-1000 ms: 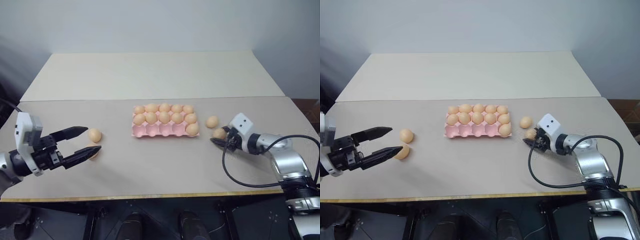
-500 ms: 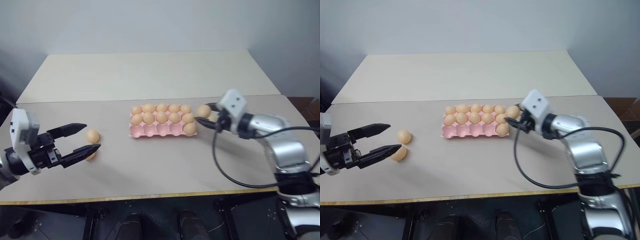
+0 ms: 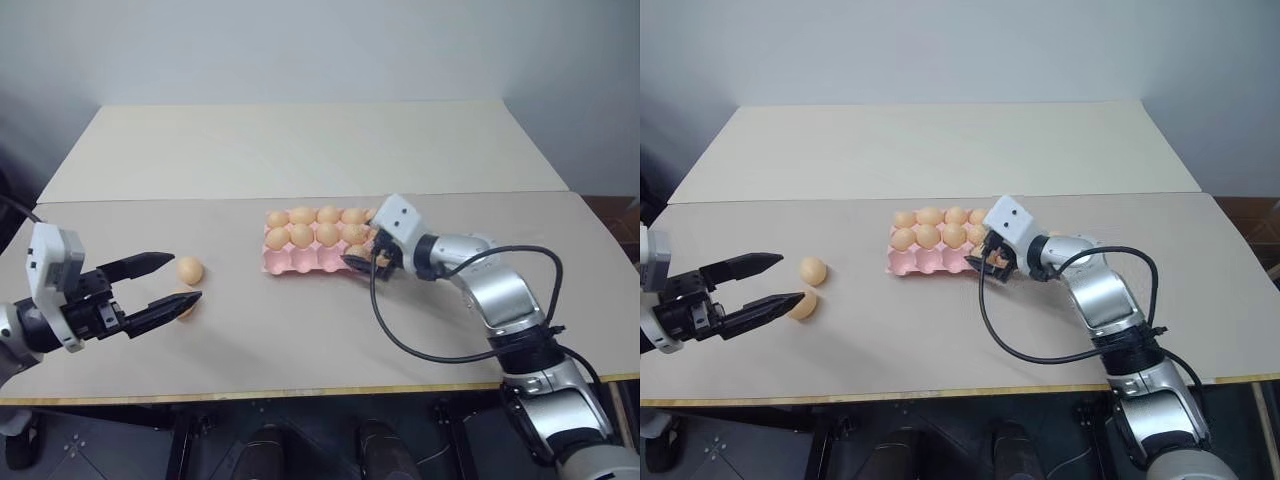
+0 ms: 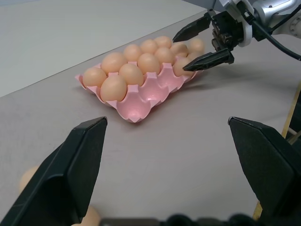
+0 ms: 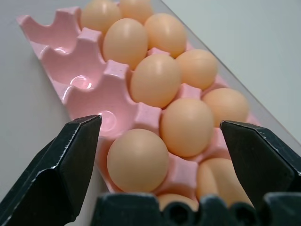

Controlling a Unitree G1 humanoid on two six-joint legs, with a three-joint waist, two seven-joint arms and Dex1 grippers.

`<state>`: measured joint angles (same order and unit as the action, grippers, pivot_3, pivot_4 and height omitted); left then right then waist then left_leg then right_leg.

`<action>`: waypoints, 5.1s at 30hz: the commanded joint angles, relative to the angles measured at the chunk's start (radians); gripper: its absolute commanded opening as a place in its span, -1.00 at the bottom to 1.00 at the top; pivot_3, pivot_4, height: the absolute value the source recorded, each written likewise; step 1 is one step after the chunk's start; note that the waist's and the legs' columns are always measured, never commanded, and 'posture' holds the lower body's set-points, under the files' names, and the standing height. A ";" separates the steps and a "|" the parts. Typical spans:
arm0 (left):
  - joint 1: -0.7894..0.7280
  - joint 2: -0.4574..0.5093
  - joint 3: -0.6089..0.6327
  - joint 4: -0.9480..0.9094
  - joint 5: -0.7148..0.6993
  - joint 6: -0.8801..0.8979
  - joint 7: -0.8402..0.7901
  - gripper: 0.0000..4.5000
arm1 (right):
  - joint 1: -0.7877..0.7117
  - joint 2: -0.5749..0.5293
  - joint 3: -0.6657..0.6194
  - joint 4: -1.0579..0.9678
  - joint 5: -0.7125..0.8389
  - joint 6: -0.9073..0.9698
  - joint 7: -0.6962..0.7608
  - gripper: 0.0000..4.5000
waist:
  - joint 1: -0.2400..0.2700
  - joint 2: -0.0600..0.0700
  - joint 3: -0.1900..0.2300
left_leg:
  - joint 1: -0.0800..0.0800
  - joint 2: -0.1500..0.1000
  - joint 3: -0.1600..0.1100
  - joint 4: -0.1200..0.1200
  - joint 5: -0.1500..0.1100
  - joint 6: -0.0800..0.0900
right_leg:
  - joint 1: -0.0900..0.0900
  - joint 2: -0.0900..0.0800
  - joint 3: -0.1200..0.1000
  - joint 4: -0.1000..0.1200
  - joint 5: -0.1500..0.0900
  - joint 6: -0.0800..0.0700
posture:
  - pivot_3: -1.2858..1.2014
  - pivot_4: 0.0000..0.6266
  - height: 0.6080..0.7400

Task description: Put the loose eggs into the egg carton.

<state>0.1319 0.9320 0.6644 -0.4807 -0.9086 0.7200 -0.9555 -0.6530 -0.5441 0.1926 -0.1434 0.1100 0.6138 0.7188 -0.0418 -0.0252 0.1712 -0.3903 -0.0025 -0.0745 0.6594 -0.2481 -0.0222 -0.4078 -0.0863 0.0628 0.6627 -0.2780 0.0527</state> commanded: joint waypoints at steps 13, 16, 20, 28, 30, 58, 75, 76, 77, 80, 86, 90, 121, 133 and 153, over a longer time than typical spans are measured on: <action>-0.009 0.008 0.032 0.135 0.099 -0.115 -0.057 1.00 | 0.554 -0.289 -0.619 -0.326 0.318 -0.021 0.255 0.99 | -0.005 0.000 0.000 | 0.005 0.000 0.002 0.000 0.000 0.000 | 0.006 0.001 0.000 -0.001 0.000 0.000 | 0.03 -0.52 1.00; -0.027 0.003 0.016 0.137 0.100 -0.117 -0.058 1.00 | 0.545 -0.295 -0.587 -0.280 0.298 -0.056 0.236 0.99 | -0.006 0.000 0.000 | 0.005 0.001 0.003 0.000 0.000 0.001 | 0.006 0.001 0.001 -0.001 0.000 0.000 | 0.03 -0.52 1.00; -0.035 -0.002 0.011 0.121 0.094 -0.113 -0.051 1.00 | 0.480 -0.299 -0.535 -0.217 0.275 -0.083 0.205 0.99 | -0.005 0.000 0.000 | 0.005 0.001 0.003 0.000 0.000 0.001 | 0.006 0.001 0.001 -0.001 0.000 0.000 | 0.03 -0.52 1.00; -0.046 0.010 -0.001 0.098 0.069 -0.092 -0.060 1.00 | 0.148 -0.182 -0.238 0.215 0.049 -0.260 0.095 0.99 | -0.009 0.000 0.000 | 0.006 0.001 0.003 0.000 0.000 0.000 | 0.005 0.001 0.002 0.000 0.000 0.000 | 0.03 -0.52 1.00; -0.039 0.012 0.007 0.092 0.063 -0.086 -0.061 1.00 | 0.074 -0.142 -0.199 0.339 0.005 -0.312 0.066 0.99 | -0.008 0.000 0.000 | 0.005 0.001 0.003 0.000 0.000 0.000 | 0.004 0.001 0.002 0.000 0.000 0.000 | 0.03 -0.52 1.00; -0.038 0.010 0.025 0.067 0.052 -0.071 -0.046 1.00 | -0.057 0.122 -0.061 0.025 0.010 -0.060 -0.047 0.20 | -0.017 0.000 0.000 | 0.003 0.002 0.001 0.000 0.000 0.000 | 0.001 0.002 0.002 0.002 0.000 0.000 | 0.03 -0.52 1.00; -0.036 0.009 0.031 0.070 0.061 -0.074 -0.048 1.00 | -0.035 0.205 0.010 -0.080 -0.042 0.050 -0.119 0.98 | -0.014 0.000 0.000 | 0.000 0.001 0.000 0.000 0.000 0.000 | -0.002 0.001 0.001 0.002 0.000 0.000 | 0.03 -0.52 1.00; -0.034 0.009 0.033 0.071 0.062 -0.074 -0.048 1.00 | -0.026 0.188 -0.014 -0.118 -0.026 0.062 -0.109 0.98 | -0.014 0.000 0.000 | 0.000 0.000 0.000 0.000 0.000 0.000 | -0.002 0.001 0.001 0.002 0.000 0.000 | 0.03 -0.52 1.00; -0.033 0.008 0.034 0.071 0.062 -0.075 -0.049 1.00 | -0.020 0.175 -0.029 -0.144 -0.013 0.072 -0.105 0.98 | -0.013 0.000 0.000 | 0.000 0.000 0.000 0.000 0.000 0.000 | -0.002 0.001 0.001 0.002 0.000 0.000 | 0.03 -0.52 1.00; -0.013 0.011 0.057 0.086 0.061 -0.064 -0.054 1.00 | 0.088 0.061 -0.216 -0.260 0.115 0.089 -0.008 0.98 | -0.004 0.000 0.000 | 0.001 0.001 0.000 0.000 0.000 0.000 | -0.001 0.001 0.001 0.001 0.000 0.000 | 0.03 -0.52 1.00; 0.054 0.006 0.101 0.104 0.072 -0.069 -0.084 1.00 | 0.357 -0.167 -0.456 -0.322 0.272 -0.002 0.205 0.98 | 0.000 0.000 0.000 | 0.003 0.000 0.001 0.000 0.000 0.000 | 0.003 -0.001 -0.001 -0.001 0.000 0.000 | 0.03 -0.52 1.00; 0.065 -0.013 0.095 0.094 0.068 -0.066 -0.070 1.00 | 0.466 -0.230 -0.514 -0.318 0.318 -0.014 0.249 0.98 | -0.008 0.000 0.000 | 0.006 0.001 0.002 -0.001 0.000 0.000 | 0.005 0.001 0.001 0.000 0.000 0.000 | 0.03 -0.52 1.00; -0.311 -0.238 -0.338 0.061 0.348 0.547 0.787 0.20 | 0.423 -0.279 -0.503 -0.353 0.362 -0.015 0.099 1.00 | 0.008 -0.001 -0.001 | 0.004 -0.001 0.001 0.000 0.000 0.000 | 0.004 0.000 0.001 0.001 0.000 0.000 | 0.03 -0.52 1.00; -0.430 -0.119 -0.412 -0.095 0.241 0.368 0.468 -0.22 | 0.431 -0.261 -0.502 -0.361 0.375 -0.002 0.043 1.00 | 0.026 -0.002 0.000 | 0.003 -0.001 0.002 0.001 0.000 0.000 | 0.005 -0.001 0.000 0.000 0.000 0.001 | 0.03 -0.52 1.00; -0.823 -0.337 -0.754 0.296 0.440 0.119 0.301 0.86 | 0.434 -0.217 -0.513 -0.393 0.380 0.005 -0.045 1.00 | 0.021 -0.003 -0.001 | 0.000 -0.002 0.002 0.002 0.000 0.000 | 0.003 0.000 0.001 -0.001 0.001 0.002 | 0.03 -0.52 1.00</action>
<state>-0.6801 0.5913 -0.1637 -0.1514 -0.4421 0.8701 -0.6400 -0.2170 -0.7591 -0.2703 -0.5068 0.4648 0.6178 0.6851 -0.0209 -0.0281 0.1703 -0.3903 -0.0042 -0.0729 0.6618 -0.2479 -0.0224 -0.4046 -0.0865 0.0637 0.6621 -0.2768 0.0549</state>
